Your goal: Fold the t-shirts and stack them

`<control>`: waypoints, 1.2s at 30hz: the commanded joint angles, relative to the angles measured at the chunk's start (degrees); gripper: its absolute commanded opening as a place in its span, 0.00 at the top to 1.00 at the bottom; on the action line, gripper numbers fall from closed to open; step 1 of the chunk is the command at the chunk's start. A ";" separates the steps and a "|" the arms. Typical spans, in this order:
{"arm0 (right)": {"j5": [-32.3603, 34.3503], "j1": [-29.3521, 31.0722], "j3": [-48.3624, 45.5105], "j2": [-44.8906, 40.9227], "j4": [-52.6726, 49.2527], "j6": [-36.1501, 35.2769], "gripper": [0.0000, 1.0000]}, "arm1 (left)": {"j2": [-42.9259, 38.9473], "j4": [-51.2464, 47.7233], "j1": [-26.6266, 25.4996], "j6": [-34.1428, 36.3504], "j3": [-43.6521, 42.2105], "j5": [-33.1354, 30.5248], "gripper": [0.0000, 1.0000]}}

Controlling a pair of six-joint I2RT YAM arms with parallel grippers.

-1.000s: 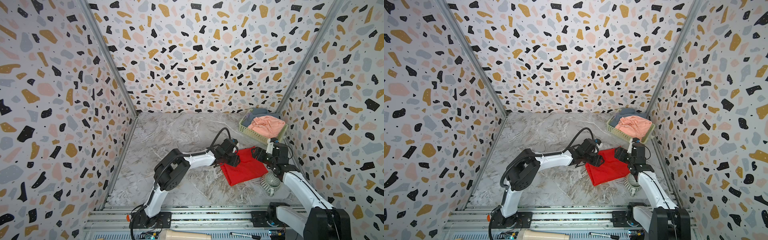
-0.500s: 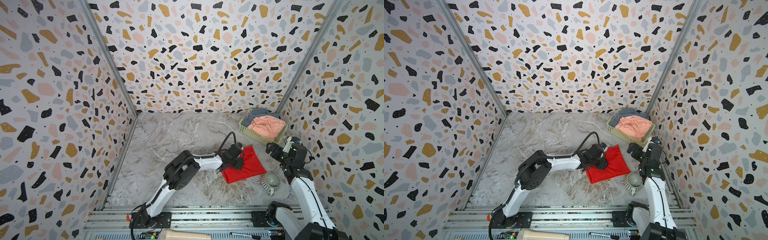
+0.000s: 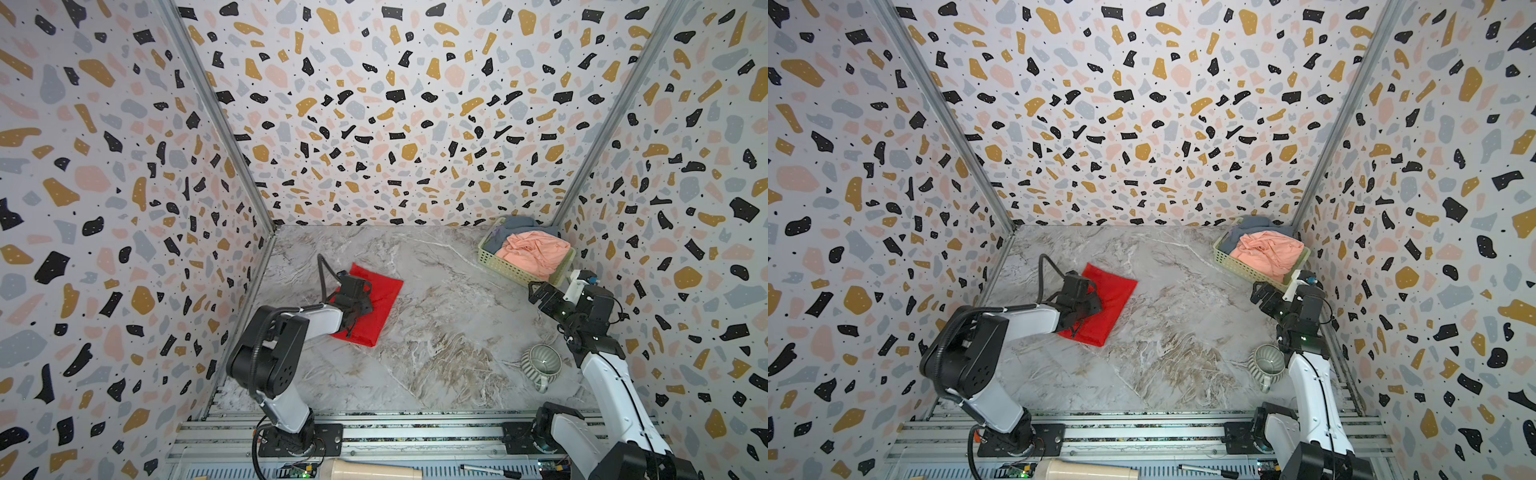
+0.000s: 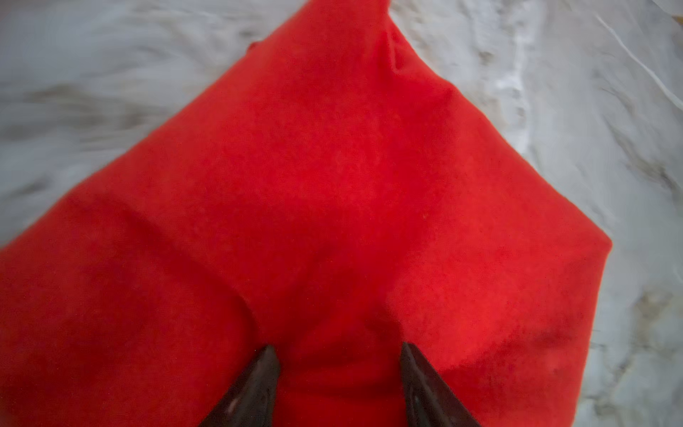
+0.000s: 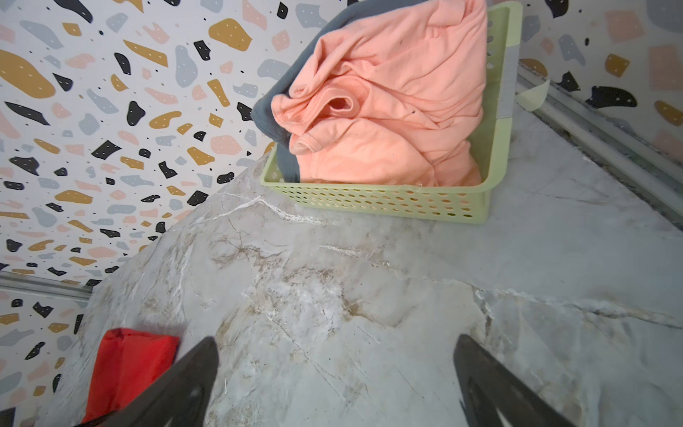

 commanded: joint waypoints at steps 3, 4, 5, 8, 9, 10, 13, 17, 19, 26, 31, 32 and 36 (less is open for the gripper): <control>-1.99 0.01 3.31 2.00 2.13 -0.06 0.01 | -3.88 -7.89 8.20 0.32 -6.58 -2.11 0.42; -2.06 0.01 3.62 2.30 1.98 -0.26 0.01 | -4.39 -8.20 9.40 0.56 -7.25 -1.80 0.42; -2.06 0.01 3.81 2.52 2.02 -0.44 0.01 | -5.30 -8.49 10.60 0.80 -8.14 -1.47 0.42; -2.35 0.01 3.65 2.70 2.66 -0.06 0.01 | -9.41 -9.15 14.60 0.30 -11.85 -2.19 0.42; -2.57 0.03 3.51 2.71 2.93 0.20 0.01 | -10.90 -9.41 16.30 0.44 -13.27 -2.13 0.42; -2.68 0.01 3.44 2.71 3.14 0.34 0.01 | -12.52 -9.68 18.15 0.71 -14.54 -2.26 0.42; -2.68 0.05 3.55 3.01 3.51 0.43 0.01 | -16.95 -11.22 24.18 2.52 -17.30 -2.10 0.42; -2.90 0.10 3.90 3.48 3.89 0.77 0.01 | -21.14 -13.93 30.39 3.66 -18.81 -3.49 0.41; -3.04 0.09 3.99 3.45 3.84 0.78 0.01 | -22.99 -14.28 32.38 2.93 -19.85 -6.00 0.41; -2.78 0.09 3.82 3.50 3.82 0.43 0.01 | -27.83 -14.26 34.57 1.95 -20.58 -5.98 0.40; -3.32 0.09 3.88 3.50 3.86 0.54 0.01 | -27.70 -12.92 34.57 0.96 -20.91 -3.13 0.40; -3.29 0.09 3.90 3.50 3.90 0.52 0.01 | -27.51 -12.15 34.57 0.41 -21.31 -3.14 0.39; -3.12 0.09 3.91 3.14 3.72 0.45 0.01 | -25.46 -10.76 34.57 -0.08 -21.35 -3.01 0.40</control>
